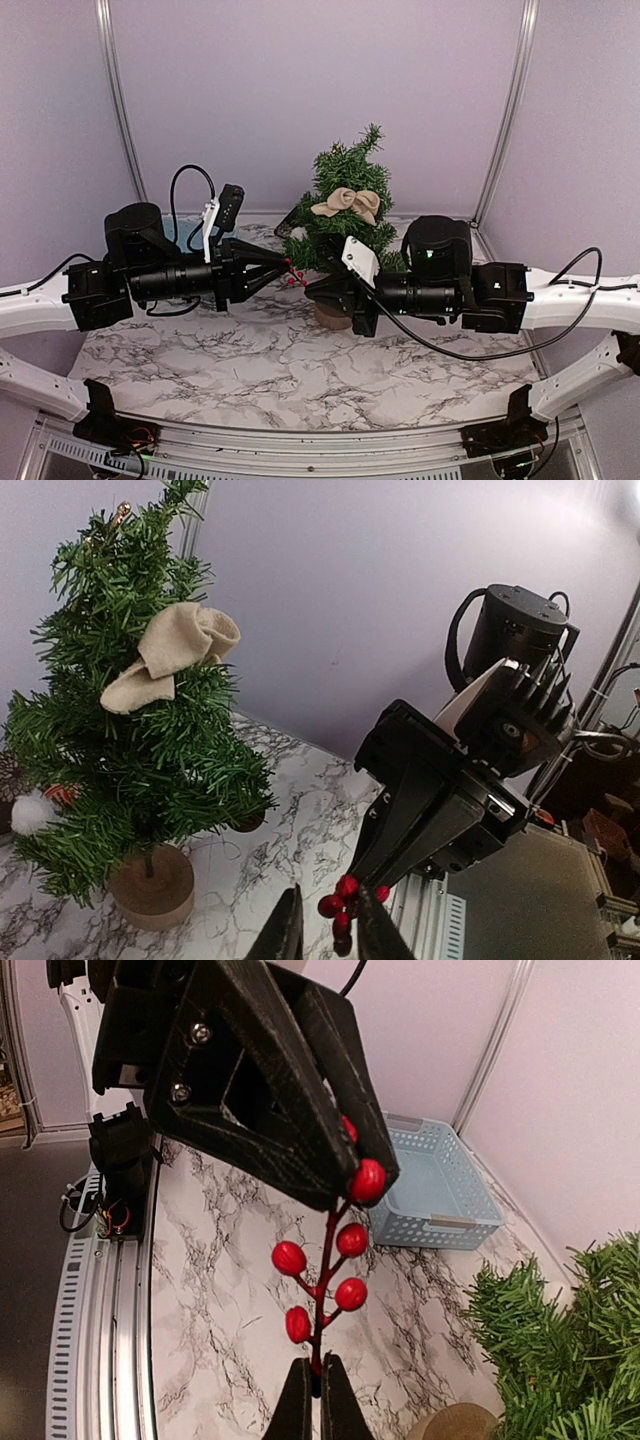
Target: Decorate the small christmas tree
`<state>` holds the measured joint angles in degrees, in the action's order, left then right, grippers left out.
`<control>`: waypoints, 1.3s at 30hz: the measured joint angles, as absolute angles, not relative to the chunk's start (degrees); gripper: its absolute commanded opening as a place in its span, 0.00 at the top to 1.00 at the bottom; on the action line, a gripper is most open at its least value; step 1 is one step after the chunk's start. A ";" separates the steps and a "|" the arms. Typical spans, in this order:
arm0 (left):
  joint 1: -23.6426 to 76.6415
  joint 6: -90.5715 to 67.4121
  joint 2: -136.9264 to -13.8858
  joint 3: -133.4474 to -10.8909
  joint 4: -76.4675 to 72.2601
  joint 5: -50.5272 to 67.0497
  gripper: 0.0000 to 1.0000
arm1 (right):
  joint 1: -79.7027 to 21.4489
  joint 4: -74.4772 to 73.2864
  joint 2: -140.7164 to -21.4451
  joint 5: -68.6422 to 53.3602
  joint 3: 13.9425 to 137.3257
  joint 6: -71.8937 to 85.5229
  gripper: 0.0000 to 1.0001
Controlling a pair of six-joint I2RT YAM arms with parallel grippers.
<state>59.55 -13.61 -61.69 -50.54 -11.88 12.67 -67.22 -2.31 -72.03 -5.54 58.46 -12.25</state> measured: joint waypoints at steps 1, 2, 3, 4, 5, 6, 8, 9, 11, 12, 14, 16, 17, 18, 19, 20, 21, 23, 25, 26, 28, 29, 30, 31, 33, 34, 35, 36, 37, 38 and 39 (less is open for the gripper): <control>59.44 -13.78 -61.78 -50.54 -11.97 13.13 0.98 | -67.22 -2.31 -72.03 -5.54 58.46 -12.27 1.00; 59.29 -14.17 -61.80 -50.54 -11.94 13.52 1.00 | -67.22 -2.37 -72.03 -5.56 58.46 -12.29 1.00; 59.18 -14.13 -61.80 -50.54 -12.05 13.98 1.00 | -67.22 -2.42 -72.03 -5.56 58.46 -12.29 1.00; 59.07 -14.17 -61.80 -50.54 -12.23 14.50 1.00 | -67.22 -2.44 -72.03 -5.56 58.46 -12.29 1.00; 58.94 -14.31 -61.78 -50.54 -12.36 14.94 1.00 | -67.22 -2.44 -72.03 -5.54 58.46 -12.29 0.98; 58.83 -14.50 -61.78 -50.50 -12.53 15.27 1.00 | -67.22 -2.42 -72.05 -5.52 58.46 -12.27 0.92; 58.48 -14.66 -61.78 -50.17 -12.99 15.90 1.00 | -67.22 -2.39 -72.10 -5.41 58.46 -12.27 0.77; 58.26 -14.81 -61.71 -49.80 -13.43 16.01 1.00 | -67.22 -2.44 -72.10 -5.26 58.46 -11.86 0.68; 57.58 -15.09 -61.54 -48.99 -14.04 15.86 1.00 | -67.22 -2.72 -72.12 -4.75 58.46 -11.40 0.55; 57.01 -15.27 -61.32 -48.47 -14.48 15.46 1.00 | -67.20 -2.70 -72.12 -4.27 58.46 -11.16 0.51; 55.61 -15.59 -61.01 -47.46 -15.66 14.37 1.00 | -67.20 -2.46 -72.07 -3.31 58.37 -10.50 0.45; 54.17 -15.88 -60.93 -46.70 -17.26 12.91 1.00 | -67.11 -2.17 -71.83 -2.33 58.02 -9.91 0.39; 53.36 -15.88 -60.95 -46.44 -17.85 11.99 1.00 | -67.00 -2.15 -71.44 -1.74 57.65 -9.54 0.37; 52.62 -15.86 -61.04 -46.39 -18.26 10.94 1.00 | -66.87 -2.15 -70.94 -1.02 57.23 -9.30 0.32; 51.88 -15.73 -61.21 -46.39 -18.98 9.93 1.00 | -66.65 -2.15 -70.41 -0.45 56.86 -8.99 0.30; 51.16 -15.46 -61.52 -46.48 -19.62 8.71 1.00 | -66.48 -2.15 -69.97 -0.14 56.64 -8.80 0.28; 50.57 -15.14 -61.95 -46.72 -20.05 7.44 1.00 | -66.22 -2.13 -69.34 0.43 56.38 -8.45 0.27; 49.69 -14.44 -63.48 -47.33 -20.88 4.99 1.00 | -65.60 -2.07 -68.01 0.99 55.96 -7.99 0.25; 48.93 -13.61 -65.71 -48.34 -21.69 2.39 1.00 | -64.73 -1.67 -66.37 1.26 55.16 -7.31 0.22; 48.62 -13.21 -66.94 -48.90 -22.06 1.37 1.00 | -64.10 -1.37 -65.45 1.28 54.54 -7.03 0.22; 48.23 -12.34 -69.78 -50.54 -22.92 0.05 1.00 | -62.28 -0.43 -63.59 0.91 53.01 -5.91 0.20; 48.12 -11.90 -71.05 -51.46 -22.94 -0.27 1.00 | -61.32 -0.12 -62.74 0.54 52.34 -5.54 0.20; 48.07 -11.31 -72.60 -52.69 -23.14 -0.56 1.00 | -59.99 0.19 -61.76 0.21 51.53 -4.84 0.20; 48.05 -10.92 -74.06 -53.98 -23.44 -0.75 1.00 | -58.43 0.54 -60.49 -0.49 50.57 -4.25 0.20; 47.99 -10.13 -76.40 -56.23 -24.01 -0.95 1.00 | -56.01 1.06 -58.46 -1.32 49.21 -3.11 0.20; 47.86 -9.76 -77.67 -57.54 -24.25 -0.97 1.00 | -54.87 1.30 -57.63 -1.80 48.75 -2.72 0.20; 47.79 -9.61 -78.52 -58.46 -24.47 -0.95 1.00 | -54.11 1.45 -57.08 -2.17 48.53 -2.48 0.20; 47.68 -9.50 -79.55 -59.53 -24.73 -0.86 1.00 | -53.25 1.61 -56.55 -2.57 48.36 -2.09 0.20; 47.57 -9.37 -80.44 -60.36 -25.08 -0.54 1.00 | -52.62 1.72 -56.21 -2.83 48.31 -1.87 0.20; 47.40 -9.32 -81.21 -61.08 -25.39 0.03 1.00 | -52.12 1.80 -55.96 -3.09 48.29 -1.65 0.20; 47.29 -9.30 -81.78 -61.49 -25.63 0.51 1.00 | -51.79 1.89 -55.86 -3.33 48.27 -1.50 0.20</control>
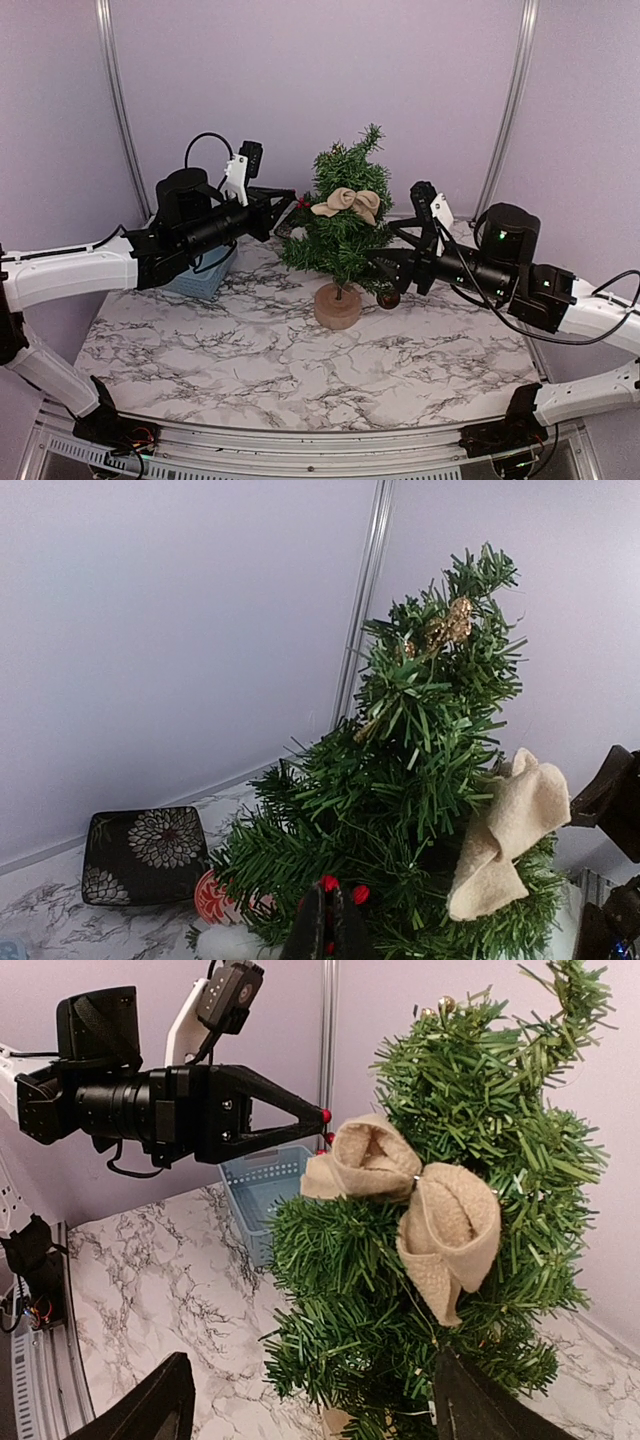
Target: Decorate the small christmas tree
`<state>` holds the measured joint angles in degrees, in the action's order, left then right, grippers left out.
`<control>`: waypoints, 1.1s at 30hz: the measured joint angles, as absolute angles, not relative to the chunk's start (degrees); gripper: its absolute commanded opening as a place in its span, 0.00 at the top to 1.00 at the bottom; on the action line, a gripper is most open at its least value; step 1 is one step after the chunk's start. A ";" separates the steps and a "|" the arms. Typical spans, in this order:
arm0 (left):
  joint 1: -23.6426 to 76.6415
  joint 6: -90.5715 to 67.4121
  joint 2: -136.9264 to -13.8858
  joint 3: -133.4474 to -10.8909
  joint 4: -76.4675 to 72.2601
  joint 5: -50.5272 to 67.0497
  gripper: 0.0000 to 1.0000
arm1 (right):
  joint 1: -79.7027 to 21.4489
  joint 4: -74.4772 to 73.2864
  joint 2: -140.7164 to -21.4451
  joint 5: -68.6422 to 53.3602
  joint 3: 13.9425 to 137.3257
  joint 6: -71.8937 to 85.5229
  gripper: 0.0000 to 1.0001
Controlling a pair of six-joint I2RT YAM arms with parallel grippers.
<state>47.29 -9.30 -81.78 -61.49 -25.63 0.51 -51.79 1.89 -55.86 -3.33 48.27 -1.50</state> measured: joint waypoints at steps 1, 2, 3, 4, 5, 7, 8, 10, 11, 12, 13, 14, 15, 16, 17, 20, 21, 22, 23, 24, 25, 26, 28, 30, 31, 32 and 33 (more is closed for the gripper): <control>47.22 -9.30 -82.37 -61.95 -25.74 1.19 1.00 | -51.62 1.91 -55.83 -3.46 48.27 -1.45 0.20; 47.16 -9.26 -82.91 -62.15 -25.93 1.96 1.00 | -51.48 1.91 -55.83 -3.70 48.18 -1.41 0.20; 47.13 -9.21 -83.29 -62.15 -25.98 2.59 1.00 | -51.48 1.91 -55.83 -3.79 48.10 -1.39 0.20; 47.11 -9.19 -83.68 -62.15 -25.93 3.25 1.00 | -51.44 1.91 -55.83 -3.90 48.03 -1.30 0.20; 47.09 -9.21 -84.07 -62.15 -25.96 3.90 1.00 | -51.40 1.91 -55.86 -3.99 47.99 -1.26 0.20; 47.09 -9.26 -84.86 -62.15 -25.96 4.93 1.00 | -51.16 2.02 -55.81 -4.03 47.79 -1.23 0.20; 47.09 -9.28 -85.27 -62.15 -25.96 5.39 1.00 | -51.07 2.04 -55.81 -4.03 47.72 -1.21 0.20; 47.09 -9.37 -86.11 -62.13 -25.96 5.82 1.00 | -50.96 2.07 -55.81 -4.01 47.72 -1.19 0.20; 47.09 -9.37 -86.46 -62.13 -25.96 6.00 1.00 | -50.92 2.07 -55.81 -4.01 47.72 -1.19 0.20; 47.09 -9.37 -86.91 -62.11 -25.93 6.02 1.00 | -50.83 2.09 -55.81 -4.01 47.72 -1.13 0.20; 47.09 -9.34 -87.22 -62.08 -25.93 6.02 1.00 | -50.81 2.09 -55.81 -4.01 47.72 -1.08 0.20; 47.09 -9.32 -87.53 -62.06 -25.93 6.02 1.00 | -50.81 2.09 -55.81 -4.01 47.72 -1.06 0.20; 47.09 -9.30 -87.79 -62.06 -25.93 6.00 1.00 | -50.76 2.09 -55.81 -4.01 47.72 -1.06 0.20; 47.09 -9.19 -88.05 -62.06 -25.91 6.00 1.00 | -50.76 2.09 -55.81 -4.01 47.72 -1.06 0.20; 47.09 -9.10 -88.25 -62.06 -25.91 5.98 1.00 | -50.74 2.09 -55.81 -4.01 47.72 -1.06 0.20; 47.09 -8.71 -88.58 -61.93 -25.89 5.91 1.00 | -50.70 2.09 -55.83 -4.01 47.72 -1.04 0.20; 47.09 -8.51 -88.58 -61.82 -25.87 5.82 1.00 | -50.70 2.09 -55.88 -4.01 47.72 -1.06 0.20; 47.09 -8.36 -88.58 -61.76 -25.87 5.69 1.00 | -50.65 2.09 -55.92 -4.01 47.72 -1.06 0.20; 47.09 -8.12 -88.58 -61.73 -25.78 5.50 1.00 | -50.63 2.09 -55.99 -4.01 47.72 -1.04 0.20; 47.09 -7.73 -88.51 -61.71 -25.50 5.21 1.00 | -50.59 2.09 -56.07 -4.01 47.72 -1.04 0.20; 47.09 -7.27 -88.38 -61.69 -25.15 4.89 1.00 | -50.57 2.09 -56.14 -4.01 47.72 -1.06 0.20; 47.09 -6.85 -88.20 -61.69 -24.82 4.60 1.00 | -50.54 2.09 -56.21 -4.01 47.72 -1.04 0.20; 47.09 -5.69 -87.53 -61.69 -23.29 3.79 1.00 | -50.54 2.09 -56.31 -4.01 47.72 -1.04 0.20; 47.13 -4.38 -86.39 -61.71 -21.04 2.94 1.00 | -50.54 2.09 -56.34 -4.01 47.72 -1.06 0.20; 47.20 -3.64 -85.73 -61.76 -19.90 2.50 1.00 | -50.54 2.09 -56.34 -4.01 47.72 -1.04 0.20; 47.29 -3.16 -85.12 -61.84 -18.81 2.24 1.00 | -50.54 2.09 -56.34 -4.01 47.72 -1.06 0.20; 47.35 -2.76 -84.62 -62.00 -17.96 2.00 1.00 | -50.54 2.09 -56.36 -4.01 47.72 -1.04 0.20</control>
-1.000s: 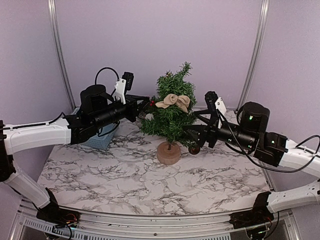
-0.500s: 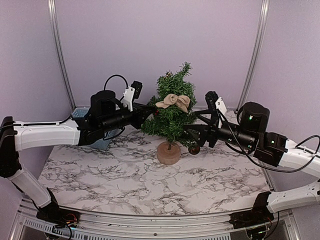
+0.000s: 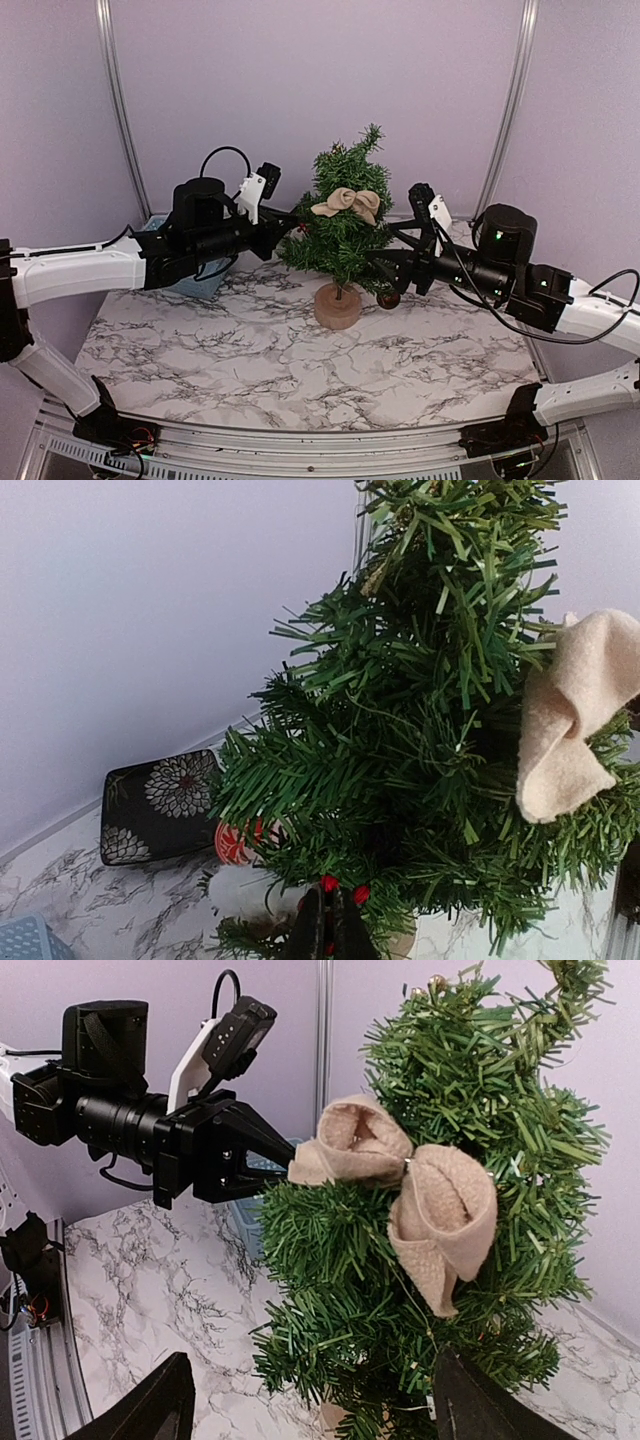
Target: Decorate the small christmas tree
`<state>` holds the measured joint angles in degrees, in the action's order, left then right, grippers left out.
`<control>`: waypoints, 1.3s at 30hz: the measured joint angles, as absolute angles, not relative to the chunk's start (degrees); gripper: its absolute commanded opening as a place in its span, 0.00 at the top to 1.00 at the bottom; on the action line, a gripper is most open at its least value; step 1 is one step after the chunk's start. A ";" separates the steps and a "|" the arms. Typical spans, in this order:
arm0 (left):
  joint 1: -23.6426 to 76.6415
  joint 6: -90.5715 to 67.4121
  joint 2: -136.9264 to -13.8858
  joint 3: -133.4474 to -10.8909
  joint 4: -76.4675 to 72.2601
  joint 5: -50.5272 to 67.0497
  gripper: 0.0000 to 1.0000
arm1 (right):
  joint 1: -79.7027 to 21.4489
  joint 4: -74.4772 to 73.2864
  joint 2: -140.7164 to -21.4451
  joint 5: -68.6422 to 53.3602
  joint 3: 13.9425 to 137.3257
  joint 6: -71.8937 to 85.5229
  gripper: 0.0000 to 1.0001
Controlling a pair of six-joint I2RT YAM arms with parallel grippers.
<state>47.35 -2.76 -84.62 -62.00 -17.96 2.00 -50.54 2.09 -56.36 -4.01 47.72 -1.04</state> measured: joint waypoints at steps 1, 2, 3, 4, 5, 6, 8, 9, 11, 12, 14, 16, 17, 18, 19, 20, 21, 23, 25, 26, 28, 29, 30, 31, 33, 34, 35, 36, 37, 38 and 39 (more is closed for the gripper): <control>47.46 -2.22 -84.14 -62.24 -16.95 1.61 1.00 | -50.54 2.09 -56.36 -4.01 47.72 -1.04 0.20; 47.62 -1.67 -83.79 -62.74 -15.70 1.37 1.00 | -50.54 2.09 -56.36 -4.01 47.72 -1.04 0.20; 47.81 -0.97 -83.64 -63.37 -14.63 1.21 1.00 | -50.54 2.09 -56.38 -4.01 47.72 -1.04 0.20; 48.12 -0.49 -83.61 -64.03 -13.85 0.97 1.00 | -50.54 2.11 -56.42 -4.01 47.72 -1.04 0.20; 48.45 0.10 -83.61 -64.58 -13.26 0.60 1.00 | -50.54 2.09 -56.49 -4.01 47.72 -1.04 0.20; 48.84 0.58 -83.61 -64.99 -12.69 0.27 1.00 | -50.54 2.11 -56.62 -4.01 47.72 -1.04 0.20; 49.45 1.19 -83.66 -65.58 -11.84 -0.12 1.00 | -50.54 2.11 -56.90 -4.01 47.72 -1.04 0.20; 49.69 1.48 -83.66 -65.73 -11.51 -0.19 1.00 | -50.54 2.11 -56.99 -4.01 47.72 -1.04 0.20; 50.02 1.89 -83.92 -66.04 -11.22 -0.32 1.00 | -50.54 2.09 -57.10 -4.01 47.72 -1.04 0.20; 50.04 2.09 -84.27 -66.35 -11.18 -0.38 1.00 | -50.54 2.11 -57.10 -4.01 47.72 -1.04 0.20; 50.04 2.44 -85.10 -66.98 -11.05 -0.64 1.00 | -50.54 2.09 -57.10 -4.01 47.72 -1.04 0.20; 50.04 2.96 -86.19 -67.77 -10.79 -1.23 1.00 | -50.54 2.11 -57.10 -4.01 47.72 -1.04 0.20; 50.04 3.27 -86.72 -68.07 -10.61 -1.63 1.00 | -50.54 2.11 -57.10 -4.01 47.72 -1.04 0.20; 50.04 3.55 -87.26 -68.47 -10.31 -1.91 1.00 | -50.54 2.09 -57.10 -4.01 47.72 -1.04 0.20; 50.04 3.88 -87.79 -68.82 -10.11 -2.17 1.00 | -50.54 2.11 -57.10 -4.01 47.72 -1.04 0.20; 50.04 4.14 -88.27 -69.23 -9.76 -2.35 1.00 | -50.54 2.09 -57.10 -4.01 47.72 -1.04 0.20; 50.04 4.27 -88.64 -69.52 -9.65 -2.50 1.00 | -50.54 2.09 -57.10 -4.01 47.72 -1.04 0.20; 50.04 4.58 -89.34 -69.91 -9.37 -2.66 1.00 | -50.54 2.09 -57.10 -3.99 47.70 -1.04 0.20; 50.04 4.89 -89.80 -70.04 -8.91 -2.66 1.00 | -50.54 2.11 -57.10 -3.99 47.70 -1.06 0.20; 50.04 5.04 -90.00 -70.08 -8.64 -2.66 1.00 | -50.54 2.09 -57.10 -3.99 47.68 -1.06 0.20; 50.04 5.23 -90.35 -70.19 -8.38 -2.63 1.00 | -50.54 2.11 -57.10 -3.99 47.53 -1.06 0.20; 50.04 5.26 -90.54 -70.26 -8.25 -2.59 1.00 | -50.54 2.11 -57.10 -3.99 47.40 -1.04 0.20; 50.04 5.32 -90.72 -70.28 -8.19 -2.55 1.00 | -50.54 2.11 -57.10 -3.99 47.31 -1.04 0.20; 50.04 5.39 -90.85 -70.30 -8.12 -2.50 1.00 | -50.54 2.09 -57.10 -3.99 47.27 -1.06 0.20; 50.04 5.41 -90.98 -70.32 -7.84 -2.44 1.00 | -50.54 2.11 -57.10 -3.99 47.20 -1.04 0.20; 50.04 5.43 -91.07 -70.32 -7.77 -2.35 1.00 | -50.54 2.11 -57.10 -3.99 47.18 -1.06 0.20; 50.04 5.43 -91.13 -70.32 -7.62 -2.13 1.00 | -50.54 2.11 -57.10 -3.99 47.16 -1.04 0.20; 50.04 5.43 -91.13 -70.32 -7.51 -2.04 1.00 | -50.54 2.11 -57.10 -3.99 47.13 -1.04 0.20; 50.04 5.43 -91.15 -70.35 -7.42 -1.96 0.98 | -50.54 2.11 -57.10 -3.99 47.13 -1.04 0.20; 50.04 5.43 -91.15 -70.35 -7.40 -1.91 0.96 | -50.54 2.11 -57.10 -3.99 47.13 -1.04 0.20; 50.04 5.43 -91.18 -70.35 -7.40 -1.83 0.94 | -50.54 2.11 -57.10 -3.99 47.11 -1.04 0.20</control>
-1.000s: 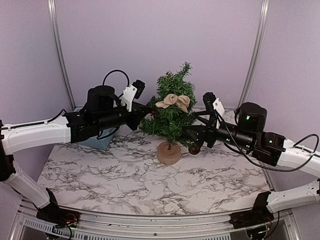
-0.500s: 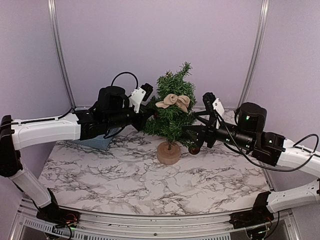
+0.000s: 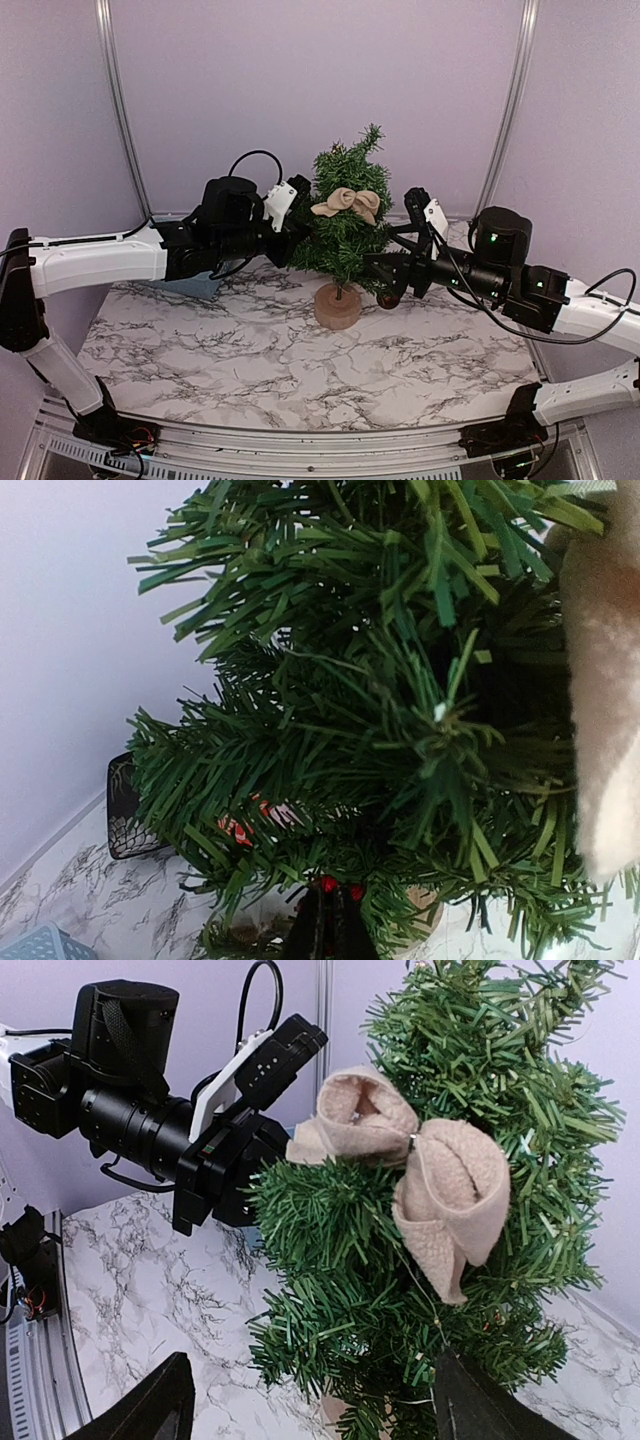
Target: Decorate the small christmas tree
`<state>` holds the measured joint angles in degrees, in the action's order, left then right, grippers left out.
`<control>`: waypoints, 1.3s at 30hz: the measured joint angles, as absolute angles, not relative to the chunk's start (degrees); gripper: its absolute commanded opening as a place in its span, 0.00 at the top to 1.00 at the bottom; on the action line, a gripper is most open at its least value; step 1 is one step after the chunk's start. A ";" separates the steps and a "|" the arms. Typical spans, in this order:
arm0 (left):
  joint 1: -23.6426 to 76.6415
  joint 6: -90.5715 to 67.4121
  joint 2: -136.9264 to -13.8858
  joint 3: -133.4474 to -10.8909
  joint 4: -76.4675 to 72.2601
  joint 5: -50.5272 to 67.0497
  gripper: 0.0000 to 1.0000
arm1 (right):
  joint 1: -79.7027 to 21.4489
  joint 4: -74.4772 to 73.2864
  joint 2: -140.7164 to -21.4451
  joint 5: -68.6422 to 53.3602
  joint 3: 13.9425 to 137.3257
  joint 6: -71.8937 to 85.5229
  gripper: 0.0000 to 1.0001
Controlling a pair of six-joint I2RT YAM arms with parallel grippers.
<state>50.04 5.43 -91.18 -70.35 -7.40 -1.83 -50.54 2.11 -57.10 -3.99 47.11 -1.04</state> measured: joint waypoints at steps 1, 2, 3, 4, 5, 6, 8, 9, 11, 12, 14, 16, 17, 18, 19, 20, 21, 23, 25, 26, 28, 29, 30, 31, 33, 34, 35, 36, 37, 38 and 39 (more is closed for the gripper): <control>50.04 5.50 -91.18 -70.35 -7.38 -1.76 0.93 | -50.54 2.11 -57.10 -3.99 47.09 -1.04 0.20; 50.04 5.45 -91.18 -70.39 -7.35 -1.67 0.92 | -50.54 2.11 -57.10 -3.99 47.09 -1.04 0.20; 50.04 5.50 -91.18 -70.46 -7.33 -1.54 0.90 | -50.54 2.11 -57.10 -3.99 47.09 -1.04 0.20; 50.04 5.54 -91.15 -70.52 -7.31 -1.50 0.87 | -50.54 2.11 -57.10 -3.99 47.09 -1.04 0.20; 50.04 5.52 -91.15 -70.57 -7.33 -1.50 0.84 | -50.54 2.11 -57.10 -3.99 47.09 -1.04 0.20; 50.04 5.45 -91.15 -70.57 -7.31 -1.39 0.80 | -50.54 2.11 -57.10 -3.99 47.09 -1.04 0.20; 50.06 5.32 -91.15 -70.57 -7.22 -1.28 0.77 | -50.54 2.11 -57.10 -3.99 47.09 -1.04 0.19; 50.06 5.32 -91.15 -70.57 -7.14 -1.19 0.76 | -50.52 2.11 -57.10 -3.99 47.09 -1.04 0.19; 50.06 5.37 -91.05 -70.59 -6.96 -1.04 0.74 | -50.54 2.11 -57.10 -3.99 47.09 -1.04 0.19; 50.06 5.34 -90.94 -70.59 -6.87 -0.93 0.73 | -50.54 2.11 -57.10 -3.99 47.09 -1.04 0.19; 50.06 5.23 -90.61 -70.59 -6.68 -0.91 0.71 | -50.54 2.11 -57.10 -3.99 47.09 -1.04 0.19; 50.06 5.15 -89.91 -70.59 -6.17 -0.91 0.67 | -50.54 2.11 -57.10 -4.01 47.09 -1.04 0.19; 50.06 5.10 -89.38 -70.59 -5.96 -0.93 0.65 | -50.54 2.11 -57.10 -4.01 47.09 -1.04 0.19; 50.06 4.97 -88.75 -70.59 -5.78 -0.93 0.63 | -50.54 2.11 -57.10 -4.01 47.09 -1.04 0.19; 50.04 4.89 -88.01 -70.59 -5.65 -0.95 0.61 | -50.54 2.11 -57.10 -4.01 47.09 -1.04 0.19; 50.04 4.80 -87.31 -70.57 -5.65 -1.02 0.60 | -50.54 2.11 -57.10 -4.01 47.09 -1.04 0.19; 50.04 4.62 -86.37 -70.54 -5.65 -1.08 0.58 | -50.54 2.11 -57.10 -4.01 47.09 -1.04 0.19; 49.95 4.19 -84.36 -70.43 -5.69 -1.17 0.54 | -50.52 2.11 -57.08 -4.01 47.09 -1.04 0.19; 49.69 3.68 -82.19 -70.04 -5.69 -1.30 0.46 | -50.54 2.11 -56.99 -4.01 47.09 -1.04 0.19; 49.58 3.36 -81.14 -69.71 -5.72 -1.32 0.39 | -50.52 2.11 -56.93 -4.03 47.09 -1.04 0.19; 49.08 2.83 -79.22 -68.79 -5.72 -1.37 0.21 | -50.52 2.11 -56.55 -4.01 47.07 -1.04 0.18; 48.45 1.52 -78.06 -68.05 -5.69 -1.34 0.12 | -50.52 2.11 -56.34 -4.01 47.07 -1.04 0.17; 47.94 1.37 -77.36 -67.57 -5.69 -1.37 0.04 | -50.52 2.11 -56.14 -3.99 47.05 -1.04 0.15; 47.11 0.34 -76.58 -67.02 -5.67 -1.21 0.02 | -50.52 2.11 -55.90 -3.97 47.03 -1.02 0.14; 45.10 -1.67 -75.13 -66.08 -5.41 -1.04 0.01 | -50.43 2.09 -55.20 -3.77 46.92 -0.99 0.08; 43.88 -2.57 -74.50 -65.84 -5.04 -0.99 0.01 | -50.28 2.09 -54.76 -3.73 46.85 -0.71 0.06; 42.70 -3.46 -74.02 -65.73 -4.56 -0.97 0.01 | -50.00 2.09 -54.35 -3.77 46.76 -0.43 0.04; 41.41 -4.27 -73.56 -65.71 -4.14 -0.97 0.01 | -49.36 2.04 -53.80 -3.90 46.61 -0.16 0.03; 39.90 -5.34 -73.10 -65.71 -3.68 -0.84 0.01 | -48.40 2.02 -53.23 -4.12 46.48 0.16 0.02; 38.41 -6.42 -72.77 -65.71 -3.07 -0.47 0.01 | -47.20 2.00 -52.60 -4.32 46.28 0.51 0.01; 37.15 -7.31 -72.60 -65.71 -2.52 -0.05 0.01 | -45.84 1.87 -51.88 -4.58 46.06 0.89 0.01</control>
